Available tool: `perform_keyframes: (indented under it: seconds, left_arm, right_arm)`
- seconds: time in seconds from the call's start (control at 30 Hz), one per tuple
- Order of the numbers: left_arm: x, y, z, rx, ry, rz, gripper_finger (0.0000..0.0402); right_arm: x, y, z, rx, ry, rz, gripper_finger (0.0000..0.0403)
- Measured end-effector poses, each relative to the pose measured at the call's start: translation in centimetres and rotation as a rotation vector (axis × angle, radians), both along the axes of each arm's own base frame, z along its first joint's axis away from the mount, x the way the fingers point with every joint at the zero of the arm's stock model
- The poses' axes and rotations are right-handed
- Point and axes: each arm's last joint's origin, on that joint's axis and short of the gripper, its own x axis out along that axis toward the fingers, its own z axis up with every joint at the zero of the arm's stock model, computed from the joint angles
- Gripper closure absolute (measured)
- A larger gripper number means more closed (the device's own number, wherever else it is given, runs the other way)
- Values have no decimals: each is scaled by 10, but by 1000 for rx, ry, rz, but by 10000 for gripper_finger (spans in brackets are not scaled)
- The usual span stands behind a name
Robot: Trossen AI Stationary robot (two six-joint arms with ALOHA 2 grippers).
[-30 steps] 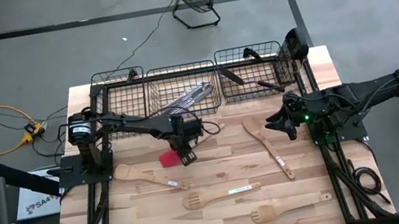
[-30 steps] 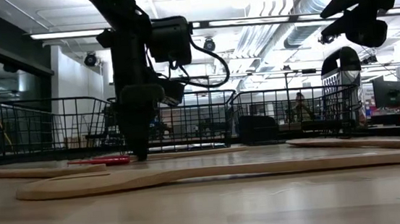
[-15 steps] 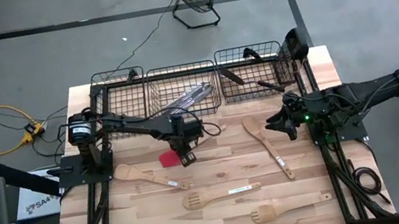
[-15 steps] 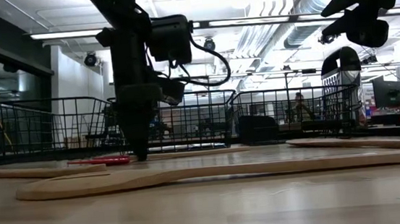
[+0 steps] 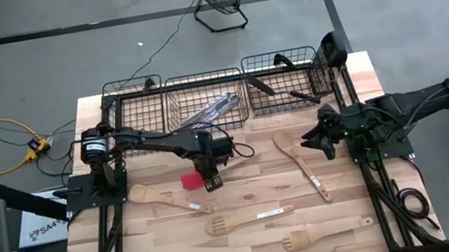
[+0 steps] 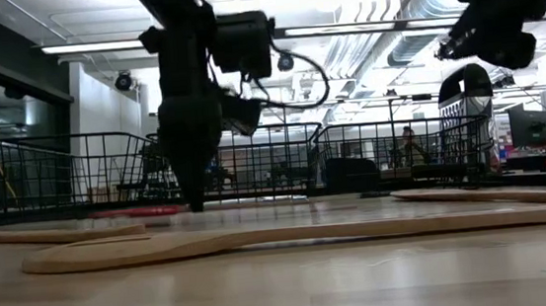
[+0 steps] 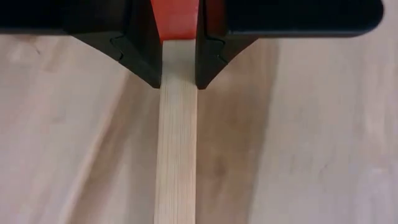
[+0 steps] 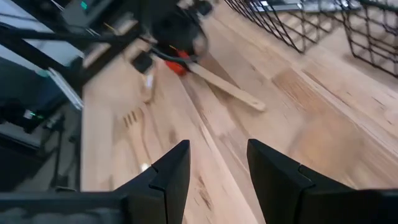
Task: Pick & Place Kitchen Items
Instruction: Put the red silicone spatula into the right wire basket
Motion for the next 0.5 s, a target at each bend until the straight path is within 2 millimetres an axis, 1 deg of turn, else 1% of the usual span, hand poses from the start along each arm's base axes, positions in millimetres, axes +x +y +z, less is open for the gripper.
perform_keyframes:
  seconds: [0.17, 0.37, 0.5]
  left_arm:
    - [4, 1, 8, 3, -18, -7, 336]
    - [9, 1, 21, 10, -34, -22, 336]
    - [14, 0, 30, 21, -69, -36, 336]
  right_arm:
    - [-3, -1, -4, 8, 50, -18, 251]
    - [-2, 4, -7, -44, 57, 32, 251]
    - [-2, 10, -25, -65, 87, 18, 251]
